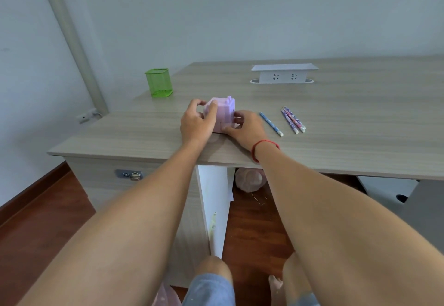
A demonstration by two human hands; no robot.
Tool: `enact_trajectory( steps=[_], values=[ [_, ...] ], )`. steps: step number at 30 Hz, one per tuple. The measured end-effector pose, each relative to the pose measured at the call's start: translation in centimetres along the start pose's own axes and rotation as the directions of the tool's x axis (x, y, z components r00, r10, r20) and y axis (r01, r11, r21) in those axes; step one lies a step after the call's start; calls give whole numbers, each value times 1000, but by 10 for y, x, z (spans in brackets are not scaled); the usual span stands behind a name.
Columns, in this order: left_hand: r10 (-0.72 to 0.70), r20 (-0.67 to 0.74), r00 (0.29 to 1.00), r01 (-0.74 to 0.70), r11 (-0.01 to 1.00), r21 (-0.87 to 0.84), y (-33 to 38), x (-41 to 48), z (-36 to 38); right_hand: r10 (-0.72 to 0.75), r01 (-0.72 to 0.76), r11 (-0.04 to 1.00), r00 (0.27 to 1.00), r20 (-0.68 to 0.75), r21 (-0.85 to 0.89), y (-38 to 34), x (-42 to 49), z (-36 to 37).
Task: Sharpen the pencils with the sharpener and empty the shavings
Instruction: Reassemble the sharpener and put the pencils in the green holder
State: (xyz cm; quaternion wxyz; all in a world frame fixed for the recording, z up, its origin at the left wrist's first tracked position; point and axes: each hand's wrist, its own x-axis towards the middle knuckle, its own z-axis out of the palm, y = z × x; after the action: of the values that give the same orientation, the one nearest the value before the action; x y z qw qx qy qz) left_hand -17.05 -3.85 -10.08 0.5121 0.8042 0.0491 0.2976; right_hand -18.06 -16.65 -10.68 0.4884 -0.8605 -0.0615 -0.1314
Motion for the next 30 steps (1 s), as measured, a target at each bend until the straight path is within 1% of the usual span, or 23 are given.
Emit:
enact_trajectory(
  steps=[3, 5, 7, 9, 12, 17, 20, 23, 26, 28, 30],
  values=[
    [-5, 2, 1000, 5, 1000, -12, -1, 1, 0, -7, 8, 999, 1000, 16, -35, 0, 1, 1],
    [-28, -25, 999, 27, 998, -49, -3, 4, -2, -19, 23, 995, 999, 42, -94, -2, 3, 6],
    [-93, -69, 993, 84, 990, -113, -7, 7, -8, -33, 42, 988, 997, 64, -148, -8, 5, 15],
    [-160, -104, 982, 142, 976, -163, -13, 14, -18, -47, 59, 985, 996, 81, -161, -15, 8, 29],
    [-199, -144, 969, 170, 967, -192, -30, 31, -42, -75, 92, 981, 992, 106, -172, -31, 15, 60],
    [-206, -258, 944, 169, 973, -156, -63, 65, -88, -144, 181, 959, 974, 174, -218, -62, 31, 124],
    [-239, -308, 921, 185, 963, -195, -76, 80, -102, -161, 207, 947, 968, 194, -246, -75, 39, 149],
    [-249, -327, 912, 189, 961, -204, -79, 86, -103, -153, 200, 945, 970, 190, -261, -79, 45, 159],
    [-261, -326, 909, 202, 958, -203, -76, 84, -102, -140, 185, 954, 970, 196, -234, -79, 43, 157],
    [-282, -325, 903, 220, 951, -215, -74, 81, -104, -113, 152, 967, 975, 191, -202, -78, 38, 150],
    [-292, -358, 887, 236, 952, -194, -72, 75, -105, -66, 91, 986, 983, 172, -142, -77, 31, 137]
  ],
)
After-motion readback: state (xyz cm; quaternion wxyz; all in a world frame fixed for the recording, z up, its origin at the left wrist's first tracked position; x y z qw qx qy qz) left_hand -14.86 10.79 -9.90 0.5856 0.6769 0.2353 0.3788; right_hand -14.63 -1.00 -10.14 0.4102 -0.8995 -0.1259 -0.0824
